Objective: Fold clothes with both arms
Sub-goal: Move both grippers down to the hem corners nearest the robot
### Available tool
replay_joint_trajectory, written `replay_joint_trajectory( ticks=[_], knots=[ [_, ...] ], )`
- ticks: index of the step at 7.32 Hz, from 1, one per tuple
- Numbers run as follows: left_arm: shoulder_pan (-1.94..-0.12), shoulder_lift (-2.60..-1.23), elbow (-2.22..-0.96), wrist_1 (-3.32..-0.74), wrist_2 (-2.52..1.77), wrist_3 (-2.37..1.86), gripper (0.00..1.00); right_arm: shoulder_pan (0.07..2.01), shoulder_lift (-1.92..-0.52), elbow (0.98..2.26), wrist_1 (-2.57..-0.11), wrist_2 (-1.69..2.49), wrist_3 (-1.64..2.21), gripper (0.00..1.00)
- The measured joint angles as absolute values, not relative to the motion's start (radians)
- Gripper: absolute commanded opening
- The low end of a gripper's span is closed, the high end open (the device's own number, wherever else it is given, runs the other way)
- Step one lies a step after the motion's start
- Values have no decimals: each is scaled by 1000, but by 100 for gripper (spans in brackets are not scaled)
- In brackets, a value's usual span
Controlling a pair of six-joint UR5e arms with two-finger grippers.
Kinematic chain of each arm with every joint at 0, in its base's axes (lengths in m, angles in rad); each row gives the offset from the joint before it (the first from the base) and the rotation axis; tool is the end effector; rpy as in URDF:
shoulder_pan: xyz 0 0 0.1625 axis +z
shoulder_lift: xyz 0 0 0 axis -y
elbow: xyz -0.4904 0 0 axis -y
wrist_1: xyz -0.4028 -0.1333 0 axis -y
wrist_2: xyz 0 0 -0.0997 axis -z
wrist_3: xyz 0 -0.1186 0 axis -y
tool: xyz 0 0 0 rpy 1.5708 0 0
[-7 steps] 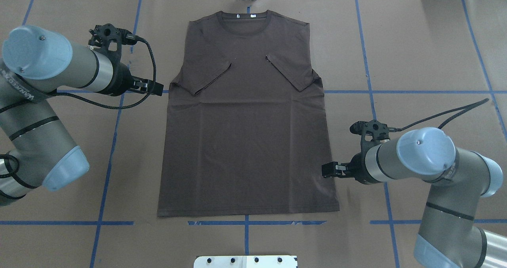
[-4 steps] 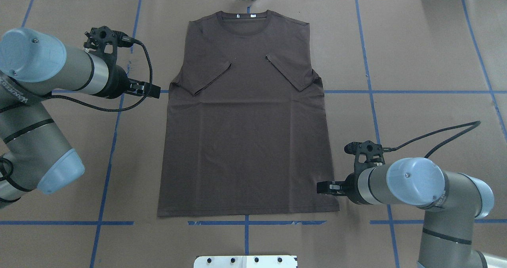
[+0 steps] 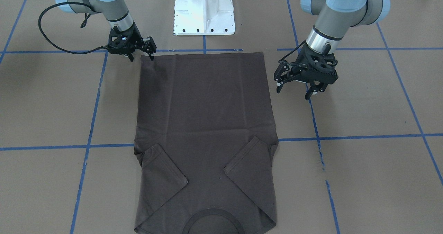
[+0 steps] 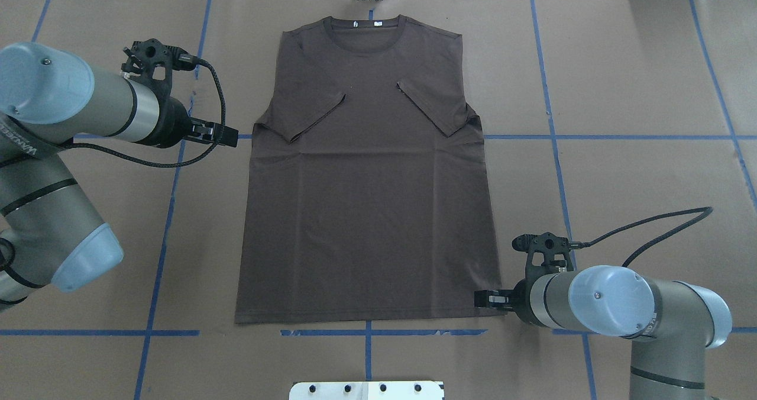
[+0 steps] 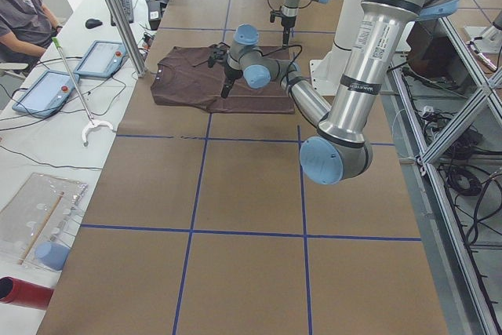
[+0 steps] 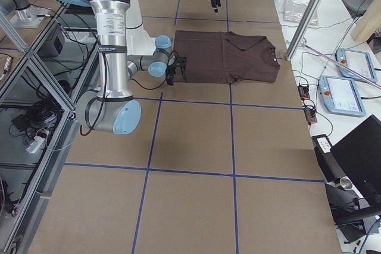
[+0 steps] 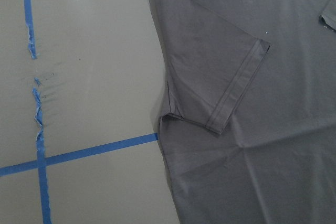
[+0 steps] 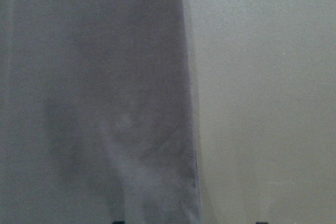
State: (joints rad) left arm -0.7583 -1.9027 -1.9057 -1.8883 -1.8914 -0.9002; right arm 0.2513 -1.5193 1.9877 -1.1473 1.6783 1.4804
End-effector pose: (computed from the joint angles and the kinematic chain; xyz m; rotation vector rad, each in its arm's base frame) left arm 0.3880 -0.4996 0.3563 0.4166 0.9290 0.0778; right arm -0.4921 -0.2508 0.4669 0.0527 -0.8954 0.1020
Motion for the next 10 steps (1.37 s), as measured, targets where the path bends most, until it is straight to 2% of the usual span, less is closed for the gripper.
replay_joint_trajectory(
  ticks=[4,5,10],
  knots=[
    [-760,-1897,-1915,-1887,-1892,-899,100,250,-1519,1992,-1161,1683,1480,5],
    [-761,-1896,-1915,-1887,-1892,-899,100,249,-1519,1992,-1161,1684,1480,0],
    [-755,-1902,-1911,-1883,-1889,-940,100,252,-1523,2015,-1159,1693,1479,0]
  ],
)
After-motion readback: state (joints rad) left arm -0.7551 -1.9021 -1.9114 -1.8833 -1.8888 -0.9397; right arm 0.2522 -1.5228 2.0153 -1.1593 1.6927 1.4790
